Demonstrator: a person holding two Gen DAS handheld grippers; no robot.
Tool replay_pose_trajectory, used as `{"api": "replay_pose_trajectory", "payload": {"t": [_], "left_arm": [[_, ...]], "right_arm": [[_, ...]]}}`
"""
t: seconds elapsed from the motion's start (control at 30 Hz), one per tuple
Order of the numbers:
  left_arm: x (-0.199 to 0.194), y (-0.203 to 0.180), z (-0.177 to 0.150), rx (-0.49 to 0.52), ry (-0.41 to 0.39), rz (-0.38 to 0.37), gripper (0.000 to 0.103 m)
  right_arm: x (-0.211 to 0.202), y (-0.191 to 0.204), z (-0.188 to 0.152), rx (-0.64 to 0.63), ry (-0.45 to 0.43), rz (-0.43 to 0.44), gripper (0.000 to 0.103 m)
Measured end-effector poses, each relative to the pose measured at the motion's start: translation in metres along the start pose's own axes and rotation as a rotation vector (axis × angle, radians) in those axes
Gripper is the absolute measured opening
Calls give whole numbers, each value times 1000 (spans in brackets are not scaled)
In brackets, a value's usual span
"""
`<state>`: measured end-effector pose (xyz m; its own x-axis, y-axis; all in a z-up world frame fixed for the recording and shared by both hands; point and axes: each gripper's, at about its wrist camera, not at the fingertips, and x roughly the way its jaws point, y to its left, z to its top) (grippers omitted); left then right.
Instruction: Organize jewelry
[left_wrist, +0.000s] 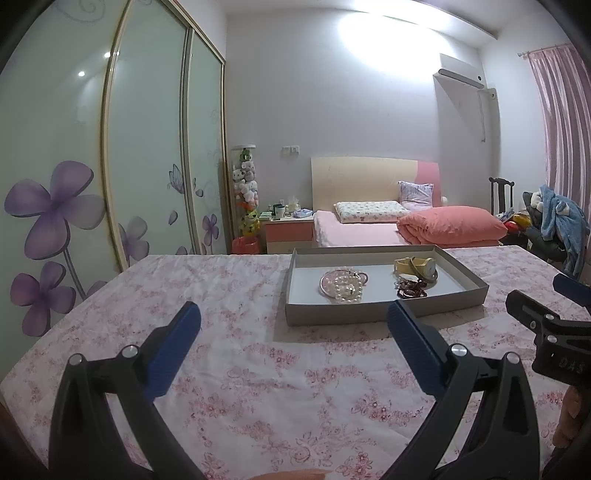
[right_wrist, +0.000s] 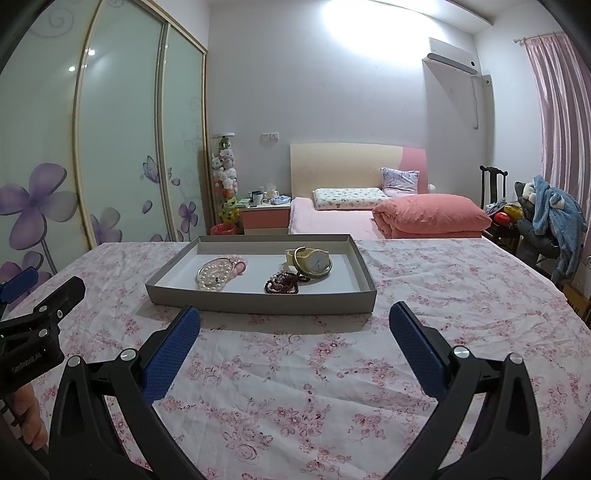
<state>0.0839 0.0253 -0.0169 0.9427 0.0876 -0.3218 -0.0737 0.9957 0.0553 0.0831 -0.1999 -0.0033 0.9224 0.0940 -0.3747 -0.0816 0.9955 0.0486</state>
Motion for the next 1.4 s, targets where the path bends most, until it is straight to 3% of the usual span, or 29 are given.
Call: {"api": "replay_pose_trajectory", "payload": {"t": [1.4], "left_arm": [[2,0,-1,0,6,-1,99]], "right_arm": [[0,4,-2,2,8,4,101]]}}
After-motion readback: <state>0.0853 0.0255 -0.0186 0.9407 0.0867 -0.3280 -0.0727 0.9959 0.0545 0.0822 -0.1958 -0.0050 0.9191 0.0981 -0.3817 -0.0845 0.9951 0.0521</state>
